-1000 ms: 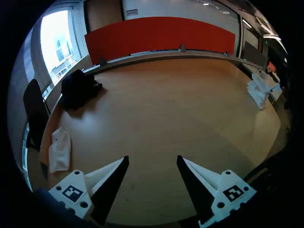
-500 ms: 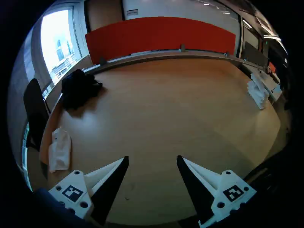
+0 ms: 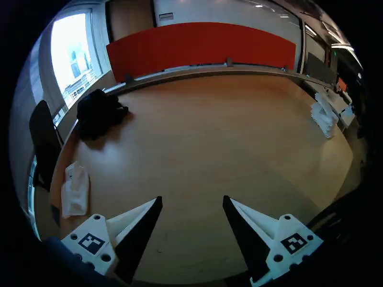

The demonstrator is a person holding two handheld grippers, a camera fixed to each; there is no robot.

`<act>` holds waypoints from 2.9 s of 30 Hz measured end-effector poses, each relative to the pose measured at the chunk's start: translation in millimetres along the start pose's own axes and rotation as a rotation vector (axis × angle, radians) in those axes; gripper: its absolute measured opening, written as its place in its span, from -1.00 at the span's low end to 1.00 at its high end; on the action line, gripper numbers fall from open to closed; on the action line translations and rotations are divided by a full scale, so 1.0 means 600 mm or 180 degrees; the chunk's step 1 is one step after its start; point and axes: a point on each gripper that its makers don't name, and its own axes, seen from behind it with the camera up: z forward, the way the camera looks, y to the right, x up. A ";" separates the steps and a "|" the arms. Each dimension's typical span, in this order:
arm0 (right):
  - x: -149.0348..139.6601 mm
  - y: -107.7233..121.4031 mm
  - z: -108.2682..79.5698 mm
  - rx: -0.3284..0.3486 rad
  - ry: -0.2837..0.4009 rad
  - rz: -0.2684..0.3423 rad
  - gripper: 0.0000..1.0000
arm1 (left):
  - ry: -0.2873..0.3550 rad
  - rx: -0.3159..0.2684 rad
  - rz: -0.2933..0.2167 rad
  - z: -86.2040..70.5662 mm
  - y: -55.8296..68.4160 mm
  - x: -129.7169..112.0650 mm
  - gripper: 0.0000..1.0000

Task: Fold towel

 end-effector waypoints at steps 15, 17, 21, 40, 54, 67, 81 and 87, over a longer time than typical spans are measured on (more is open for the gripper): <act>0.060 -0.036 0.008 0.0136 0.0215 -0.0056 0.87 | 0.0000 0.0052 -0.0053 -0.006 -0.012 -0.005 0.88; 0.072 -0.042 0.009 0.0156 0.0258 -0.0068 1.00 | -0.0001 0.0063 -0.0067 -0.007 -0.013 -0.007 0.88; 0.095 -0.052 0.013 0.0187 0.0338 -0.0080 1.00 | -0.0007 0.0089 -0.0093 -0.009 -0.018 -0.011 0.87; 0.193 -0.102 0.041 0.0390 0.0577 -0.0130 1.00 | -0.0043 0.0233 -0.0217 -0.024 -0.042 -0.029 0.88; 0.200 -0.125 0.079 0.0473 0.0502 -0.0183 1.00 | -0.0092 0.0328 -0.0289 -0.037 -0.054 -0.046 0.88; 0.160 -0.146 0.117 0.0581 0.0328 -0.0220 1.00 | -0.0144 0.0381 -0.0284 -0.044 -0.057 -0.055 0.88; 0.159 -0.151 0.115 0.0620 0.0347 -0.0197 1.00 | -0.0130 0.0373 -0.0267 -0.041 -0.053 -0.049 0.88; 0.171 -0.153 0.098 0.0633 0.0459 -0.0169 1.00 | -0.0111 0.0367 -0.0259 -0.039 -0.053 -0.043 0.88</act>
